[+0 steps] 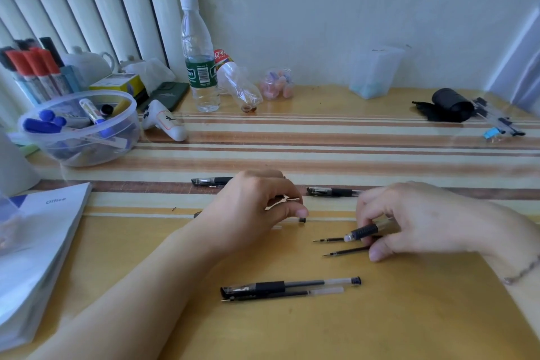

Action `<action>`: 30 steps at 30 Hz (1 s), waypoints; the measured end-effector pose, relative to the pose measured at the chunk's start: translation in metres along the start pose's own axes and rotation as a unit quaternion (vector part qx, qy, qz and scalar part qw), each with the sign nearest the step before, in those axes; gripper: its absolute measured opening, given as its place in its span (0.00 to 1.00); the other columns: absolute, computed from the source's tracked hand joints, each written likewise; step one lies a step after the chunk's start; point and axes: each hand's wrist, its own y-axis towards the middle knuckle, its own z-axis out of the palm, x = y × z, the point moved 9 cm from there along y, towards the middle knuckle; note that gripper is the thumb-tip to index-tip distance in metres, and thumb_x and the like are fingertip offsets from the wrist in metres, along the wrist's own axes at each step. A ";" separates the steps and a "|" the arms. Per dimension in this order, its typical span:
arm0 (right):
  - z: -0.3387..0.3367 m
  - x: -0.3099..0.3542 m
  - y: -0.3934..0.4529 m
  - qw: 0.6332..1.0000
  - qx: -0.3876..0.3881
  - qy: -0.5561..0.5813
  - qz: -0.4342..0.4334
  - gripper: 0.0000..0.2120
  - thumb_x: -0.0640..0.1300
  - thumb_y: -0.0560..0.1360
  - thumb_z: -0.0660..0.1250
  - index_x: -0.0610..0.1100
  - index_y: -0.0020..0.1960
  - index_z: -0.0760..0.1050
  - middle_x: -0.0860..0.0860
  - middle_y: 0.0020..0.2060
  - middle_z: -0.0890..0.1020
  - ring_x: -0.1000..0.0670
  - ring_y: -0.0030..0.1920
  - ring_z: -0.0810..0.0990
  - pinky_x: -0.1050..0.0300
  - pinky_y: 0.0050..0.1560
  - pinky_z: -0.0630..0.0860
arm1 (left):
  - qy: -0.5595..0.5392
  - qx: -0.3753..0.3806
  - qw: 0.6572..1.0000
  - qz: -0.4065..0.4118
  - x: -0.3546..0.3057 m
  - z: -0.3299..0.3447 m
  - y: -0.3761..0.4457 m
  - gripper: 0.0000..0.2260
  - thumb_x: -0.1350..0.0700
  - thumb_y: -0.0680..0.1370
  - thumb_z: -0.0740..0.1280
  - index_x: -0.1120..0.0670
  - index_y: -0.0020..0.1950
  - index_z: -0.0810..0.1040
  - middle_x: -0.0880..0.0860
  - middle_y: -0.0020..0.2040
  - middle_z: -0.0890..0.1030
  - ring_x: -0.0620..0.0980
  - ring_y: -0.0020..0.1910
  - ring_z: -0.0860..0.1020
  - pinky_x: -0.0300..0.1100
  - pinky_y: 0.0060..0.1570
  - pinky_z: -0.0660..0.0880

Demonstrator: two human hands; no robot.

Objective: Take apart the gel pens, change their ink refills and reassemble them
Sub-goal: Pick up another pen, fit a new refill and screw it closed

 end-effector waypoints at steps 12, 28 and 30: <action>-0.019 -0.012 -0.012 0.969 -0.091 0.221 -0.062 0.14 0.64 0.66 0.71 0.56 0.43 0.81 0.55 0.41 0.85 0.56 0.40 0.83 0.60 0.44 0.80 | -0.118 0.018 0.992 -0.050 0.004 0.011 -0.002 0.09 0.48 0.69 0.75 0.52 0.44 0.86 0.40 0.32 0.78 0.36 0.35 0.76 0.25 0.38 0.66; -0.030 0.006 -0.008 0.963 -0.191 0.179 -0.067 0.03 0.53 0.68 0.73 0.58 0.41 0.81 0.58 0.34 0.82 0.57 0.31 0.78 0.60 0.32 0.76 | -0.087 0.004 0.996 -0.013 -0.012 0.008 -0.003 0.08 0.48 0.72 0.73 0.52 0.45 0.86 0.42 0.33 0.78 0.38 0.35 0.75 0.26 0.37 0.67; -0.029 0.015 -0.008 0.965 -0.218 0.124 -0.079 0.05 0.51 0.69 0.74 0.61 0.41 0.80 0.60 0.33 0.81 0.56 0.25 0.71 0.65 0.25 0.66 | -0.028 0.017 0.999 0.015 -0.018 0.010 -0.004 0.06 0.51 0.73 0.73 0.53 0.45 0.86 0.44 0.33 0.76 0.34 0.35 0.73 0.25 0.37 0.65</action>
